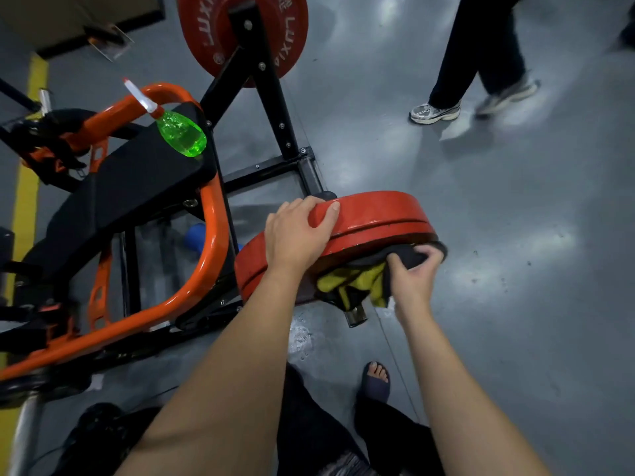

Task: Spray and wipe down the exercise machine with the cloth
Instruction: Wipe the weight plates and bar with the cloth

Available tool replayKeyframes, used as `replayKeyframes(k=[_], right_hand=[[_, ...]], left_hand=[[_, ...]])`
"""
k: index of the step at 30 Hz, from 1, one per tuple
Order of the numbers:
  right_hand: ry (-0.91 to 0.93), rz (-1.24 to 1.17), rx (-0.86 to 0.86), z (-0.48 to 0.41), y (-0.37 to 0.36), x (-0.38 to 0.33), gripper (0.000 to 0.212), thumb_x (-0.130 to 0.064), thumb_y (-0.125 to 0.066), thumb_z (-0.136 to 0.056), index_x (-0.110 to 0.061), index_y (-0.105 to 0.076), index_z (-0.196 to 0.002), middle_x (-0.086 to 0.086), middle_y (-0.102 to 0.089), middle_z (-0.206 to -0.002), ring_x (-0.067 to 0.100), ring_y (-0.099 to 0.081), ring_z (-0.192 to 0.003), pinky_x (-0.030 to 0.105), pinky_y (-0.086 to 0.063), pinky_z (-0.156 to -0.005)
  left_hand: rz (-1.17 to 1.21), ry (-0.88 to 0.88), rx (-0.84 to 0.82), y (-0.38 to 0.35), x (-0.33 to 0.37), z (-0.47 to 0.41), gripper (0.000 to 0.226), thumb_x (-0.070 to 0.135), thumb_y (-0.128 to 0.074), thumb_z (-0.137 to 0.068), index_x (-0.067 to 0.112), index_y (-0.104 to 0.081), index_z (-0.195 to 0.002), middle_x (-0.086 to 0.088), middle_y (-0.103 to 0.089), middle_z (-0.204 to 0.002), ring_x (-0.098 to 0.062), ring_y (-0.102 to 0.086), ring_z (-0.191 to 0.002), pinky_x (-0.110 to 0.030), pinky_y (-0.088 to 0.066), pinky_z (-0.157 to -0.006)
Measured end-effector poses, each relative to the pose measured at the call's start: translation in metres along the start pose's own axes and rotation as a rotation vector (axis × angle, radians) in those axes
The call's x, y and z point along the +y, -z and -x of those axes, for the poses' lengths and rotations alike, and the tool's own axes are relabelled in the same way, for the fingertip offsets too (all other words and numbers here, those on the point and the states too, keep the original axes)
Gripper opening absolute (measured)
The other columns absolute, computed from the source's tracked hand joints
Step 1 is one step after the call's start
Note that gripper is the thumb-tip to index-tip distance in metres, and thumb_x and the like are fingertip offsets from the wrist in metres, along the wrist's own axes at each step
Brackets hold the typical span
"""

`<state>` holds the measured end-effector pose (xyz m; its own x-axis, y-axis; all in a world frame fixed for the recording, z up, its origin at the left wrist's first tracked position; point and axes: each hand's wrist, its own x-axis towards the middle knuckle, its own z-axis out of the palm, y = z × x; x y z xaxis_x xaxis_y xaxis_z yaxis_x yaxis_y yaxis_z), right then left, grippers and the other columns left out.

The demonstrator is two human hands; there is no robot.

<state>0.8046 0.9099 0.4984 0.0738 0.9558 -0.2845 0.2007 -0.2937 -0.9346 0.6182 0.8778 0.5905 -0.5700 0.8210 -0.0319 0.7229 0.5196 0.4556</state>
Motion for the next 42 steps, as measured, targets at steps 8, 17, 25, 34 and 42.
replayKeyframes(k=[8, 17, 25, 34, 42], right_hand=[[0.258, 0.03, -0.238, 0.07, -0.038, -0.027, 0.046, -0.015, -0.073, -0.059, -0.026, -0.042, -0.092, 0.002, -0.05, -0.097, 0.012, -0.05, -0.091, 0.025, -0.043, -0.082], [0.102, -0.12, 0.097, 0.016, -0.009, -0.031, 0.05, -0.019, -0.071, -0.063, -0.017, -0.041, -0.103, -0.007, -0.049, -0.101, -0.002, -0.053, -0.088, 0.023, -0.045, -0.081], [0.31, 0.023, -0.185, 0.075, -0.046, -0.025, 0.054, -0.009, -0.079, -0.056, -0.022, -0.043, -0.094, -0.002, -0.049, -0.096, 0.004, -0.05, -0.091, 0.018, -0.039, -0.082], [-0.204, -0.068, -0.086, 0.001, -0.018, 0.008, 0.045, -0.013, -0.072, -0.08, -0.026, -0.037, -0.106, 0.01, -0.058, -0.114, 0.025, -0.062, -0.1, 0.034, -0.052, -0.08], [-0.008, -0.042, -0.054, 0.039, -0.033, -0.018, 0.052, -0.007, -0.075, -0.071, -0.032, -0.035, -0.093, 0.0, -0.051, -0.099, 0.015, -0.055, -0.088, 0.018, -0.044, -0.07]], left_hand=[[0.005, 0.03, -0.003, 0.001, 0.002, -0.001, 0.044, 0.065, -0.043, -0.099, 0.033, -0.07, -0.112, 0.011, -0.07, -0.111, -0.016, -0.057, -0.113, -0.034, -0.032, -0.094], [0.021, 0.016, 0.009, 0.001, 0.0, 0.001, 0.043, 0.064, -0.043, -0.1, 0.033, -0.07, -0.116, 0.011, -0.07, -0.113, -0.015, -0.056, -0.114, -0.032, -0.031, -0.094], [0.012, 0.019, 0.011, -0.001, -0.003, -0.001, 0.044, 0.066, -0.043, -0.099, 0.034, -0.071, -0.113, 0.012, -0.07, -0.113, -0.014, -0.056, -0.115, -0.033, -0.033, -0.095], [0.05, -0.005, 0.021, 0.0, -0.007, 0.0, 0.042, 0.064, -0.046, -0.1, 0.035, -0.071, -0.115, 0.013, -0.07, -0.111, -0.013, -0.057, -0.112, -0.031, -0.032, -0.093], [0.098, -0.001, 0.016, 0.0, -0.013, 0.001, 0.04, 0.064, -0.046, -0.099, 0.036, -0.071, -0.113, 0.016, -0.07, -0.108, -0.011, -0.058, -0.109, -0.032, -0.037, -0.094]])
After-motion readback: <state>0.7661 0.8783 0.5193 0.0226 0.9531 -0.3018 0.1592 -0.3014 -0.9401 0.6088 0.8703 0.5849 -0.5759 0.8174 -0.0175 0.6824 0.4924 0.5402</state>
